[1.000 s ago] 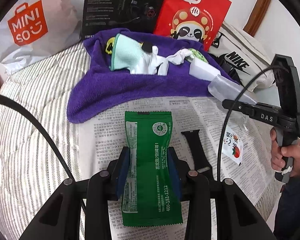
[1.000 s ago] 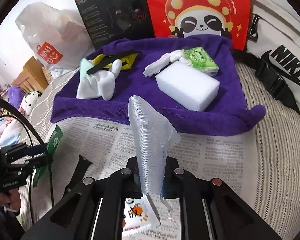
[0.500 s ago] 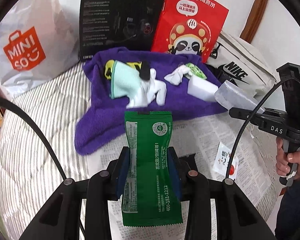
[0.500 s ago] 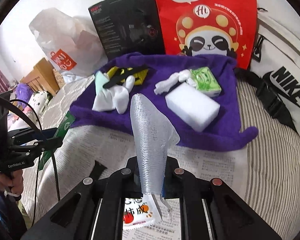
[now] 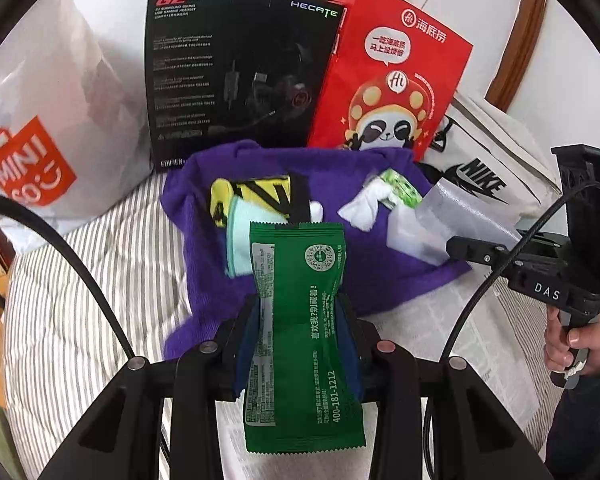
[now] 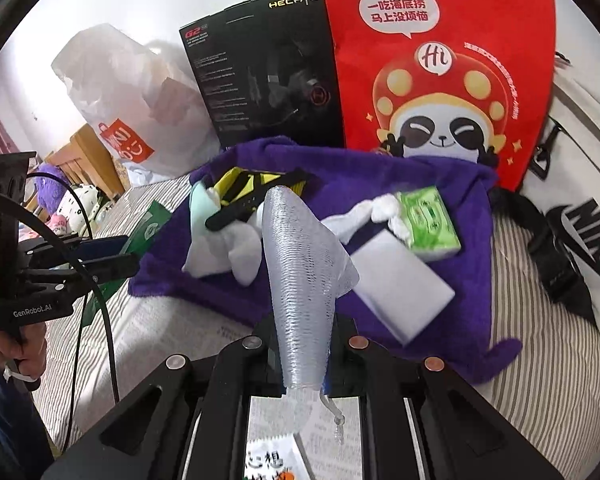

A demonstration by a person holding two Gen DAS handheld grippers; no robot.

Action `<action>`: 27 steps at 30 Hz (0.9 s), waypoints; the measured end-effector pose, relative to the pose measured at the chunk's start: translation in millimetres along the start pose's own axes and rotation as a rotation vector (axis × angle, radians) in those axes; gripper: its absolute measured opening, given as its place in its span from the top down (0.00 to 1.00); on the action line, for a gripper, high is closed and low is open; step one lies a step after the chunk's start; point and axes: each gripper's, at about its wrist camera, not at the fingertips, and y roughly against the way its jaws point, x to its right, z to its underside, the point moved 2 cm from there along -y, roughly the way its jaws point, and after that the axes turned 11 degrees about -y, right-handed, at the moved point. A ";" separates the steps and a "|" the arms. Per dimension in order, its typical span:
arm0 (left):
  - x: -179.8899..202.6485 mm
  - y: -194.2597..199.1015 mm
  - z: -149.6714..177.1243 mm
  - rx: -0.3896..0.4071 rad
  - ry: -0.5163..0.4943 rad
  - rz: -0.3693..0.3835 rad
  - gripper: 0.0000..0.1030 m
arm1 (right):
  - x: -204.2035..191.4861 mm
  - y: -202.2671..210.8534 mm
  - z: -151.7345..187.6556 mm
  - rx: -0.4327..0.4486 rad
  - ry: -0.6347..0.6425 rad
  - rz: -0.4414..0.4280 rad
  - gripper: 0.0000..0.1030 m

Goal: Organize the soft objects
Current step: 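Carry the mesh bag onto the towel with right tool while left carries the packet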

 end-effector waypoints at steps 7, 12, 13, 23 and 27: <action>-10.9 -10.7 -32.4 0.024 -0.004 0.014 0.66 | -4.8 -24.1 -17.8 -0.030 -0.025 -0.029 0.89; -22.2 -22.9 -53.4 0.049 0.018 0.027 0.66 | -6.9 -48.4 -24.9 -0.081 -0.040 -0.056 0.88; -24.0 -25.3 -55.6 0.050 0.020 0.027 0.66 | -7.4 -52.7 -25.5 -0.091 -0.040 -0.052 0.88; -37.1 -41.2 -58.0 0.032 0.030 0.033 0.66 | -15.7 -100.9 -18.9 -0.166 -0.016 0.007 0.86; -36.6 -45.9 -55.3 0.022 0.025 0.043 0.66 | -13.0 -106.9 -14.8 -0.163 -0.016 0.010 0.86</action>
